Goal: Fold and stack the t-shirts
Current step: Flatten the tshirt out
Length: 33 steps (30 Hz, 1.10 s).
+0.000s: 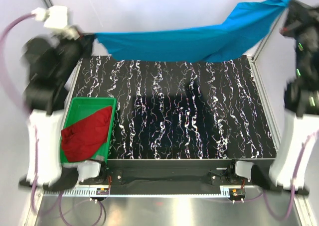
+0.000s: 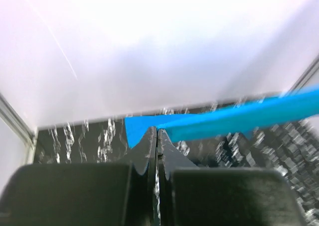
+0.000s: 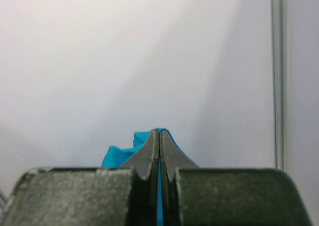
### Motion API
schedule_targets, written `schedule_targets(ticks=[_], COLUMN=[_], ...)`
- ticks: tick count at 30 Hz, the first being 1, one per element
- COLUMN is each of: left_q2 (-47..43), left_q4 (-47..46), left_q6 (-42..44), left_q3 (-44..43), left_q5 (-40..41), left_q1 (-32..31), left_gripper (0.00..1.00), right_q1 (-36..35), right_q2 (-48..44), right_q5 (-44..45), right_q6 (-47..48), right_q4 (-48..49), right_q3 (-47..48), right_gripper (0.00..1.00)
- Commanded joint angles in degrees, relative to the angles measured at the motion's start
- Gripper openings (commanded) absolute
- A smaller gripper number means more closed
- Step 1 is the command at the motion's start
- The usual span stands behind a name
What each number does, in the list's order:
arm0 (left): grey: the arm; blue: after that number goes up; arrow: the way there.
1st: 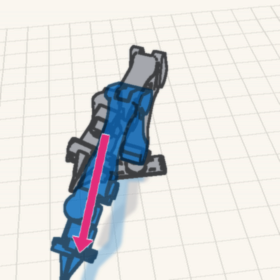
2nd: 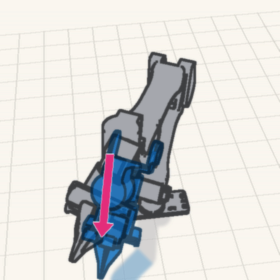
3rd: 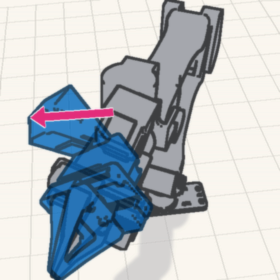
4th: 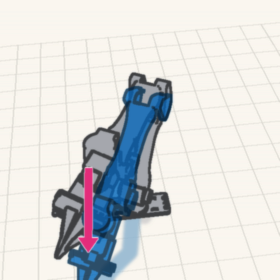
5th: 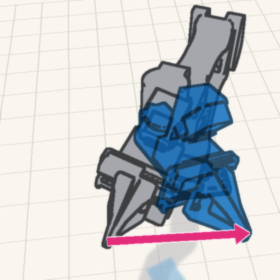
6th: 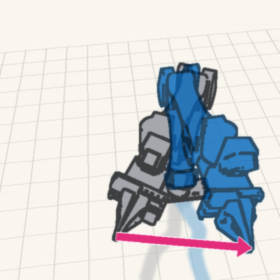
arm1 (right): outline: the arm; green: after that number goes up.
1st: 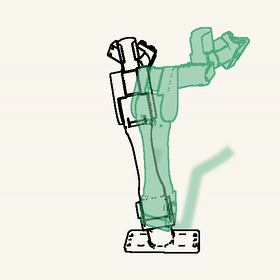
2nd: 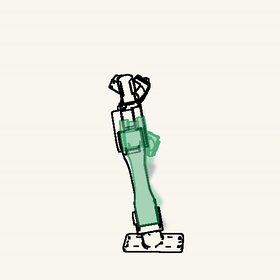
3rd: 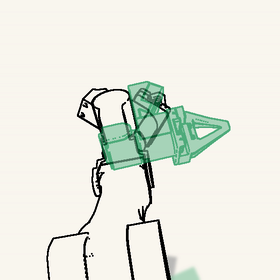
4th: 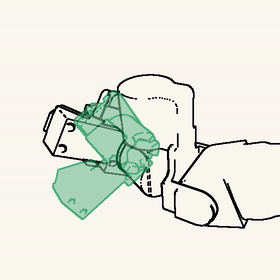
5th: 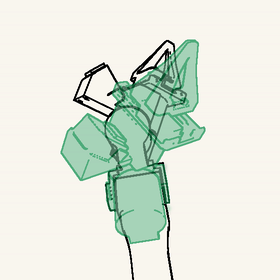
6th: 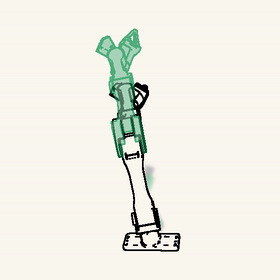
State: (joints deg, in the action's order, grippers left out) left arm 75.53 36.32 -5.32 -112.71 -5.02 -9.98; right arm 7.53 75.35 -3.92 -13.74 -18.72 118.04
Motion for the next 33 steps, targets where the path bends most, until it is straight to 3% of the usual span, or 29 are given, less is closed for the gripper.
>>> schedule_targets(ticks=[1,8,16,22,27,31,33], left_q2=[-10.0,-24.1,-21.0,-12.0,-2.9,12.4,19.0], left_q4=[-0.5,1.6,5.3,1.0,-12.4,-20.0,-20.8], left_q6=[-1.5,-1.4,0.2,4.2,8.6,11.4,11.1], left_q3=[2.8,3.4,-1.6,4.4,17.5,23.1,21.9], left_q5=[0.5,2.5,7.2,10.4,13.5,13.9,9.9], left_q1=[-1.3,-4.1,-5.5,-5.5,-4.9,-3.0,-1.1], left_gripper=[0.00,0.00,0.00,0.00,0.00,0.00,0.00], right_q1=[0.3,0.2,0.1,0.1,0.1,0.1,0.1], right_q2=[-7.1,-20.3,-16.2,-5.7,5.9,16.5,23.7], right_q5=[1.3,2.2,0.8,-4.2,-6.4,-6.5,-7.3], right_q6=[1.6,3.5,2.8,-0.1,-2.4,-1.4,-0.1], right_q4=[-0.8,-3.3,-3.7,1.7,10.8,16.4,17.3], right_q3=[1.1,0.4,1.6,-6.6,-16.3,-21.1,-22.2], right_gripper=[0.00,0.00,0.00,0.00,0.00,0.00,0.00])
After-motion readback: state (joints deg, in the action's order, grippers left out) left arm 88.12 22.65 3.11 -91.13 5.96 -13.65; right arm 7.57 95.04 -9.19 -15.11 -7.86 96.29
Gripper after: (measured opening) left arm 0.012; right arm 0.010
